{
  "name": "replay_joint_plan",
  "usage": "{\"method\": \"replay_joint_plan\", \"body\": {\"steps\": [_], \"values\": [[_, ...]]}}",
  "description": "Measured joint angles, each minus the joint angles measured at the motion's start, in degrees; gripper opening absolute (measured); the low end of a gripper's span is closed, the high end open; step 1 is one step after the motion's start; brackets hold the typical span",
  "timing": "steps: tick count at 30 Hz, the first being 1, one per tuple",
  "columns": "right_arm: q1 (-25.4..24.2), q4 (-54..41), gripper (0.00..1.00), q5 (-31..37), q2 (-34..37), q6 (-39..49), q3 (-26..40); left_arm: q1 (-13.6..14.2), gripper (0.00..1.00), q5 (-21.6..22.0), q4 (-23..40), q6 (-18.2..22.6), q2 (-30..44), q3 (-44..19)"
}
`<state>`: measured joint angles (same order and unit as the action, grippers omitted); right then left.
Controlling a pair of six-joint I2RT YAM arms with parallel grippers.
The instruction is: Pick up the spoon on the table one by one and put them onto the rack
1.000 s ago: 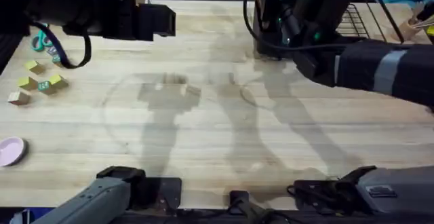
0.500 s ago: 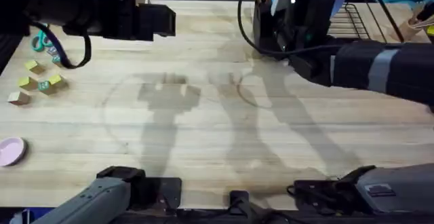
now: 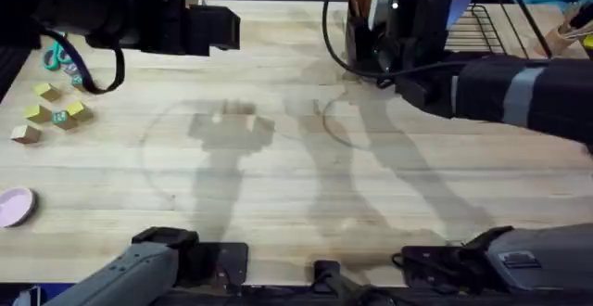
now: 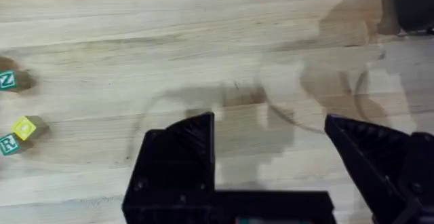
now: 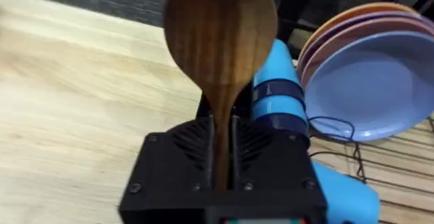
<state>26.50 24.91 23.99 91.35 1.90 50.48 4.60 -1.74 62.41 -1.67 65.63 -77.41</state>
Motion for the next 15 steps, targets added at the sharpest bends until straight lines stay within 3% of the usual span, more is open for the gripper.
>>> {"method": "replay_joint_plan", "body": {"steps": [6, 15], "values": [[0.00, 0.02, 0.393, 0.02, 0.00, -0.01, 0.00, 0.00, 0.993, 0.01, 0.00, 0.00, -0.01, 0.00], [0.00, 0.85, 0.476, 0.02, -0.30, 0.04, 0.00, 0.00, 0.994, 0.00, 0.00, 0.00, 0.00, 0.00]]}}
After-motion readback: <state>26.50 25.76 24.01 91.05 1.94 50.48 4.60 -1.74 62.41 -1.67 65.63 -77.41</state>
